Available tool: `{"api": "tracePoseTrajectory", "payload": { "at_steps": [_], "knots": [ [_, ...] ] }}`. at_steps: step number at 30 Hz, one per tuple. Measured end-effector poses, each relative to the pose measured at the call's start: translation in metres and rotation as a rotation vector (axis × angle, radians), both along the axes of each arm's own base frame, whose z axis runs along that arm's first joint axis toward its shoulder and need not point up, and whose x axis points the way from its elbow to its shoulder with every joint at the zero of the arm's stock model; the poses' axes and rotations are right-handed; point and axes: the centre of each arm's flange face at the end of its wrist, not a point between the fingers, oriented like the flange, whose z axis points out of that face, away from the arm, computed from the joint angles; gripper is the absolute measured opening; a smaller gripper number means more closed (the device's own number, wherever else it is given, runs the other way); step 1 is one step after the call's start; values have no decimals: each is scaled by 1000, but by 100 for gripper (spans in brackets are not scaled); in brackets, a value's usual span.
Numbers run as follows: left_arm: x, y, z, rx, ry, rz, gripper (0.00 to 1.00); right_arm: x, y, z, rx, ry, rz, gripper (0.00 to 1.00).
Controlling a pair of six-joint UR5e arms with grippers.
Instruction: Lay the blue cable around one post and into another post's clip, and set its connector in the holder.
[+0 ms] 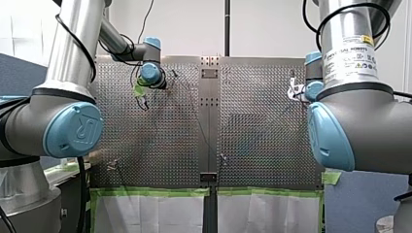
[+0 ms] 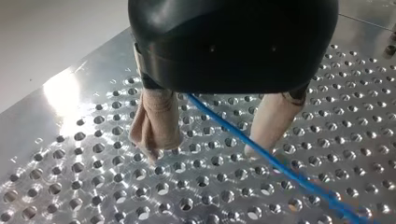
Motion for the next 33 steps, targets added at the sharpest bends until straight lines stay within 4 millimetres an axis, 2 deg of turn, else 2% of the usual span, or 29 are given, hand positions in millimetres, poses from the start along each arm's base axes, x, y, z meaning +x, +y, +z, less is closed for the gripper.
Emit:
{"api": "tracePoseTrajectory", "payload": {
  "at_steps": [10, 25, 33],
  "knots": [
    [0, -1, 0, -12, 0, -10, 100, -8, -11, 12, 38, 39, 70, 0],
    [-1, 0, -1, -10, 9, 1, 100, -23, -50, -18, 142, 121, 170, 0],
    [-2, 2, -2, -6, 23, 9, 100, -30, -55, -19, 133, 132, 207, 0]
  ]
}}
